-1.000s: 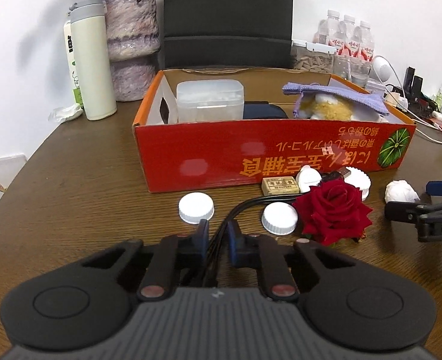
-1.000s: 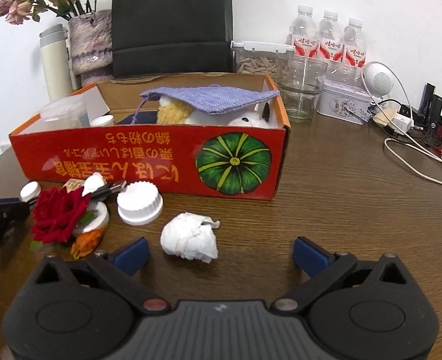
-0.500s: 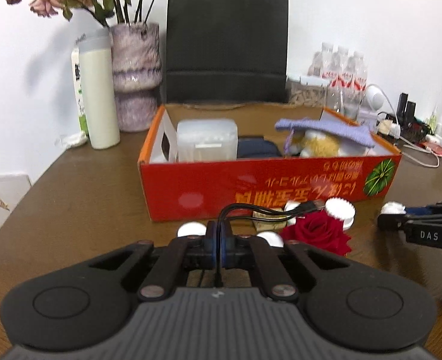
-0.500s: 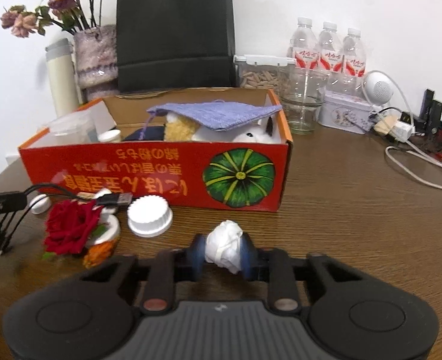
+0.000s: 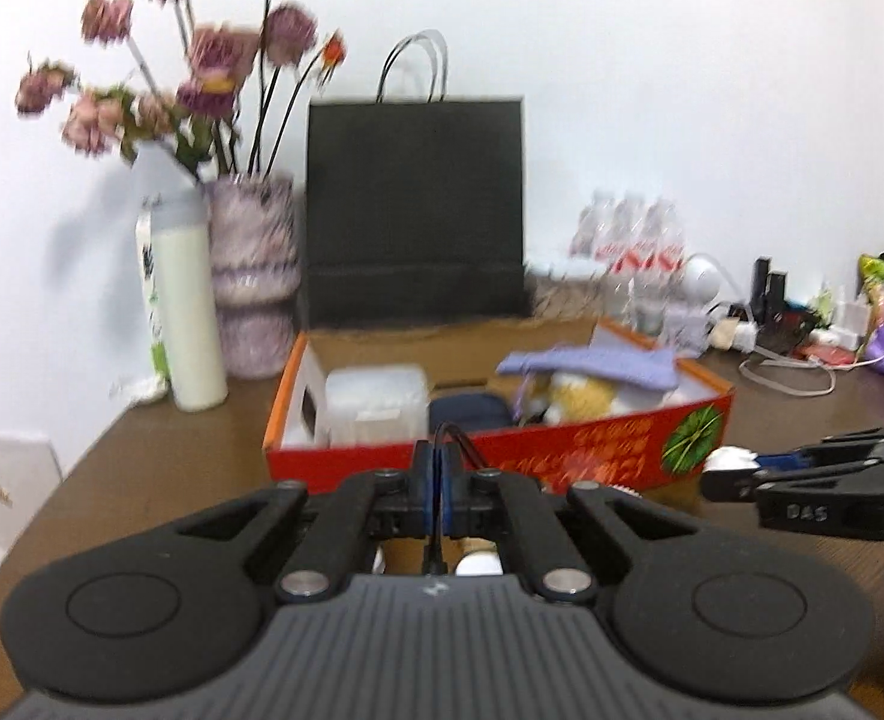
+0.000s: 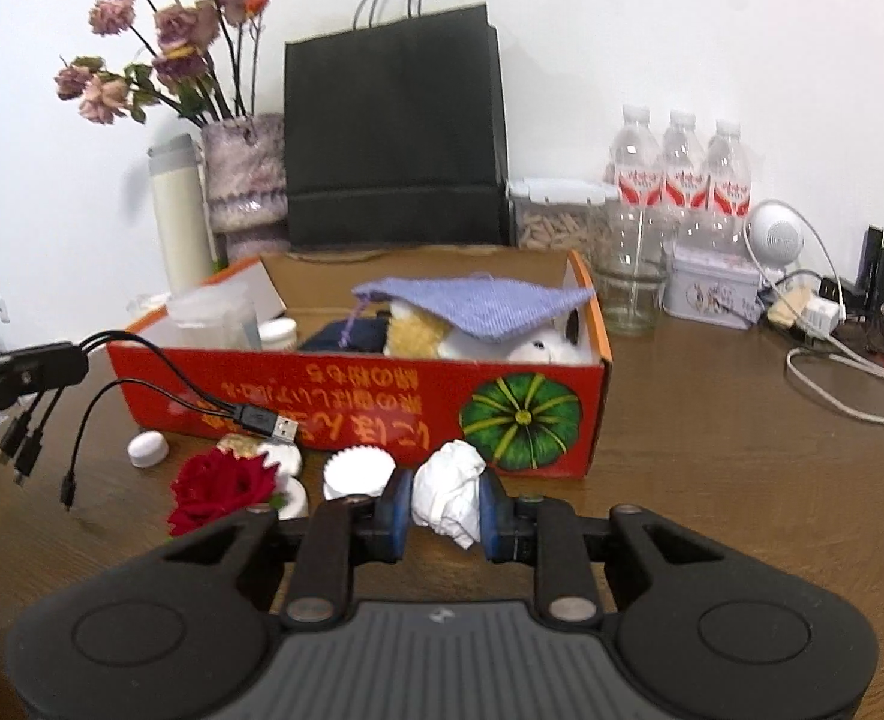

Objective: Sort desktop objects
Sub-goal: 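Carry the tissue and black cable over the box and open both grippers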

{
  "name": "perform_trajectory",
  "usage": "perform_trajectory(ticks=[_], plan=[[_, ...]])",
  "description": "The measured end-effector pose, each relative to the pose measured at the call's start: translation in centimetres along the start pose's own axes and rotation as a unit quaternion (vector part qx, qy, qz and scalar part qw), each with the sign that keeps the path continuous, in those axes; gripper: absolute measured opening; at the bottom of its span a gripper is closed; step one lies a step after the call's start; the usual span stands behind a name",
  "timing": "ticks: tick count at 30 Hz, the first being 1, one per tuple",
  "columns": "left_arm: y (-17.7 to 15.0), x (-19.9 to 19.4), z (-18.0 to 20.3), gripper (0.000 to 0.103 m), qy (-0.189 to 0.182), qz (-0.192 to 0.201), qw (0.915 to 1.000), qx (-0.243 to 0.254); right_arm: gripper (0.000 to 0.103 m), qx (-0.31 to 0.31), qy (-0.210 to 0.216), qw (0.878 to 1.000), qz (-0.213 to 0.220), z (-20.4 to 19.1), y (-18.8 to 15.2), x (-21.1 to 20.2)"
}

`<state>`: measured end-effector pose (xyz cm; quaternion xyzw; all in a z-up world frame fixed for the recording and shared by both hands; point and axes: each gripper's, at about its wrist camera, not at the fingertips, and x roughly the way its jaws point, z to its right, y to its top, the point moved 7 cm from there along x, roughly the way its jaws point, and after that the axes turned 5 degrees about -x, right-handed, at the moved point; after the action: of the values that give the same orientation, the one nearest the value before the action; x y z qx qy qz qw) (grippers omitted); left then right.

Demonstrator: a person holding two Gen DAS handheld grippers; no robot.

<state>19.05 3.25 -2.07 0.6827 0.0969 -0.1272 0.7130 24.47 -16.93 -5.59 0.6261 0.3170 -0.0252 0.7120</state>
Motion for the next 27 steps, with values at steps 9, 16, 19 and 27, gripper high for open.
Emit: perform_trajectory(ticks=[9, 16, 19, 27], plan=[[4.7, -3.4, 2.2, 0.003, -0.028, 0.074, 0.9969, 0.001, 0.022, -0.024, 0.008, 0.997, 0.066, -1.3, 3.1, -3.1], [9.0, -2.9, 3.9, 0.003, -0.029, 0.129, 0.9911, 0.013, 0.022, -0.017, 0.012, 0.994, 0.107, -1.2, 6.6, -3.4], [10.1, -1.3, 4.4, 0.003, -0.029, 0.142, 0.9894, 0.003, 0.022, -0.013, 0.013, 0.993, 0.118, -1.0, 7.8, -2.5], [10.4, 5.5, 3.6, 0.003, -0.024, 0.119, 0.9923, -0.026, 0.022, -0.001, 0.015, 0.992, 0.127, 0.2, 10.6, 2.2]])
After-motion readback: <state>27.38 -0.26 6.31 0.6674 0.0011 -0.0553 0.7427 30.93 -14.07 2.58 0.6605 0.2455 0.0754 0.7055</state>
